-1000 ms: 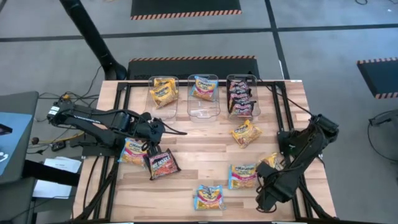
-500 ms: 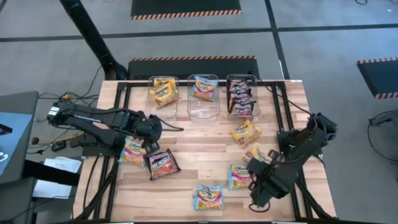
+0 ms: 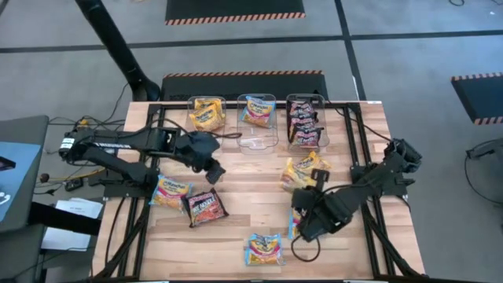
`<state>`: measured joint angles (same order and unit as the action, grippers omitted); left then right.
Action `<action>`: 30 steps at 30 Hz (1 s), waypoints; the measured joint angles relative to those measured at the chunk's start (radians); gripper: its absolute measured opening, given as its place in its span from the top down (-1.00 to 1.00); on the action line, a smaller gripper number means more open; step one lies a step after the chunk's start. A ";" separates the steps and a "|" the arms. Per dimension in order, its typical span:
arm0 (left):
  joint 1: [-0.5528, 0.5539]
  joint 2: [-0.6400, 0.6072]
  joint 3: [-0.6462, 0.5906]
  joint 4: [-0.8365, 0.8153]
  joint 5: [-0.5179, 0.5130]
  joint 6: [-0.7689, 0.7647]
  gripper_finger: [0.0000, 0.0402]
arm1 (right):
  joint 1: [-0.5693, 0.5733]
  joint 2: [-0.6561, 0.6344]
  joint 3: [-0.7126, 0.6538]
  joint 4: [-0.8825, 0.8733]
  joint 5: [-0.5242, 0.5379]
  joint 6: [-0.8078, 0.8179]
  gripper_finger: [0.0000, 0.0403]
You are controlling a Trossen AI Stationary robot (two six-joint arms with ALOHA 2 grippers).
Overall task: Sort Maruchan noodles
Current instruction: Put the yellow noodle pack into the left transparent bin
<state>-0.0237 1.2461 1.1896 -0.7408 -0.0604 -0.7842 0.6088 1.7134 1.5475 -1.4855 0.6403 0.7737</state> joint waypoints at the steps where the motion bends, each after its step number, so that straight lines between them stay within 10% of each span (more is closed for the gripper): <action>1: 0.005 0.000 0.000 0.035 0.009 -0.015 0.16 | -0.008 0.000 0.000 0.012 0.024 -0.044 0.99; 12: 0.032 0.000 0.000 0.285 0.029 -0.118 0.16 | -0.072 0.000 0.000 0.162 0.292 -0.444 0.99; 30: 0.032 -0.001 0.000 0.345 0.028 -0.117 0.16 | -0.153 0.000 0.001 0.632 0.383 -1.038 0.98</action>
<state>0.0086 1.2453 1.1896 -0.3962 -0.0322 -0.9015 0.4556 1.7130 1.5486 -0.8536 1.0237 -0.2645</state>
